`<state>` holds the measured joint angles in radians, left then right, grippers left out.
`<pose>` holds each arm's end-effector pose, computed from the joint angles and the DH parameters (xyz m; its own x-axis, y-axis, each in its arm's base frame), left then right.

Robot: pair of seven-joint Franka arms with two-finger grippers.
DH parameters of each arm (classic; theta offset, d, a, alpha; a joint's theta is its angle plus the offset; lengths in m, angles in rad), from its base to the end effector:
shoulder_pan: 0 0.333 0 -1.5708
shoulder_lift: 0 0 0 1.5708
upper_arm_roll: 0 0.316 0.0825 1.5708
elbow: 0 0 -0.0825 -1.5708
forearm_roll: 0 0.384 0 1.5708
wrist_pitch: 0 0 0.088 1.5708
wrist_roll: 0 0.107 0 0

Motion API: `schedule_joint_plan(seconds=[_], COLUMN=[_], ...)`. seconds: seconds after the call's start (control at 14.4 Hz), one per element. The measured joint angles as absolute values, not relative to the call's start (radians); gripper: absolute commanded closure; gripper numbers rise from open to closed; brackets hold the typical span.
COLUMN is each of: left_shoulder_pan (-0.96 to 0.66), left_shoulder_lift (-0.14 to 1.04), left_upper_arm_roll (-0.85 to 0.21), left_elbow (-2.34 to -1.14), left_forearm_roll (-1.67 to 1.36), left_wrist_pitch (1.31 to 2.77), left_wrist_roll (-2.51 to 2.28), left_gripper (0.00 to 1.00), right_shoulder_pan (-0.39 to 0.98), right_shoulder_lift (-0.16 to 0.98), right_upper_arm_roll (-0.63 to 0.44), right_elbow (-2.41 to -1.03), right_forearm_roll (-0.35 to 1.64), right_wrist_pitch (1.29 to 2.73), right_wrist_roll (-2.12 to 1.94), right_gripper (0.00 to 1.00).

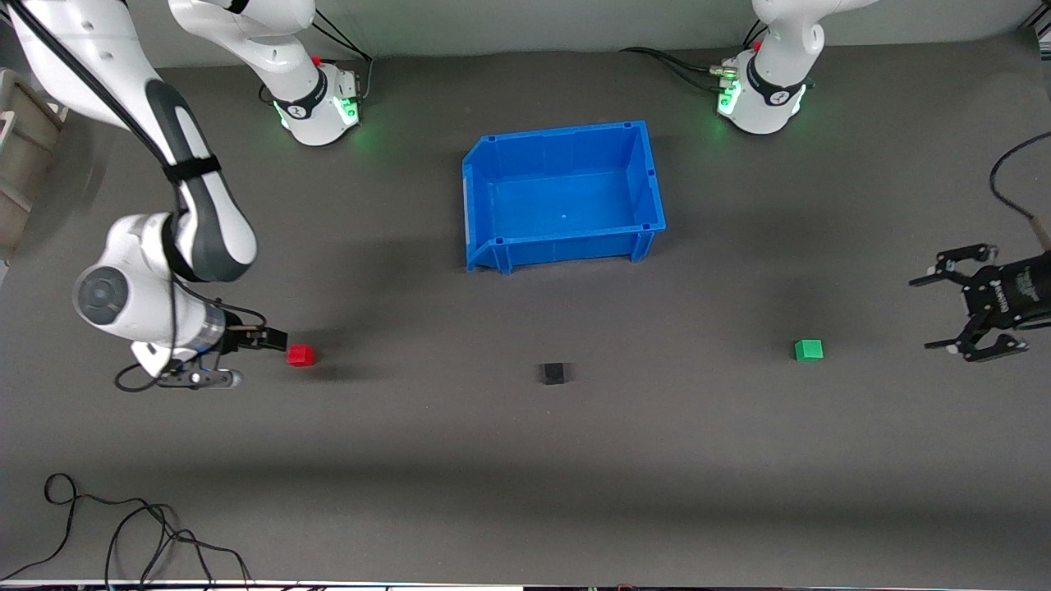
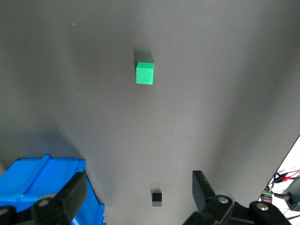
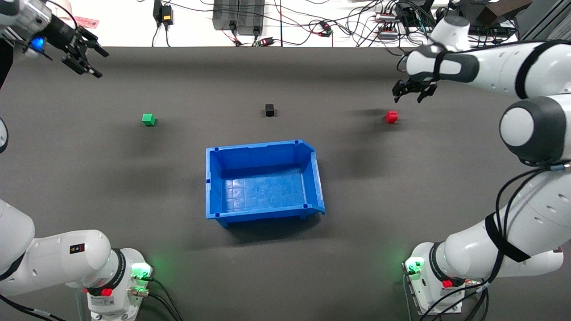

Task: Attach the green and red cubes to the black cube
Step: 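Reach the right gripper to the red cube while the left gripper reaches the green cube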

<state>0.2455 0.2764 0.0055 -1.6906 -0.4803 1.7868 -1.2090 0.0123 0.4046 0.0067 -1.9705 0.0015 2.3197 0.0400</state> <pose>0.6132 0.1161 0.4303 -0.0421 0.8823 -0.4687 0.9989 0.0275 -0.0380 0.6078 0.0114 0.2599 0.9982 -0.0224 -0.0555 -0.0226 -0.9997 -0.0015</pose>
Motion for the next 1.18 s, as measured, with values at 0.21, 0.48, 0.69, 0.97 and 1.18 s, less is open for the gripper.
schedule_joint_plan(seconds=[0.21, 0.48, 0.69, 0.97, 1.18], left_shoulder_pan=[0.272, 0.283, 0.282, 0.282, 0.282], left_shoulder_lift=[0.336, 0.438, 0.484, 0.522, 0.545], left_upper_arm_roll=[0.006, 0.001, -0.009, -0.009, -0.01], left_elbow=[-1.745, -1.775, -1.802, -1.868, -1.91], left_forearm_roll=[-0.567, -0.616, -0.665, -0.743, -0.784], left_wrist_pitch=[1.846, 1.949, 2.0, 2.085, 2.135], left_wrist_roll=[-1.075, -0.957, -0.875, -0.723, -0.646], left_gripper=[0.0, 0.0, 0.0, 0.0, 0.0], right_shoulder_pan=[0.02, 0.02, 0.02, 0.032, 0.043], right_shoulder_lift=[0.463, 0.505, 0.526, 0.55, 0.559], right_upper_arm_roll=[0.007, 0.006, 0.006, 0.008, 0.008], right_elbow=[-1.998, -2.002, -2.002, -2.003, -2.003], right_forearm_roll=[0.002, 0.002, 0.003, 0.004, 0.004], right_wrist_pitch=[2.428, 2.501, 2.523, 2.556, 2.567], right_wrist_roll=[0.04, 0.041, 0.046, 0.086, 0.096], right_gripper=[0.0, 0.0, 0.0, 0.1, 0.17])
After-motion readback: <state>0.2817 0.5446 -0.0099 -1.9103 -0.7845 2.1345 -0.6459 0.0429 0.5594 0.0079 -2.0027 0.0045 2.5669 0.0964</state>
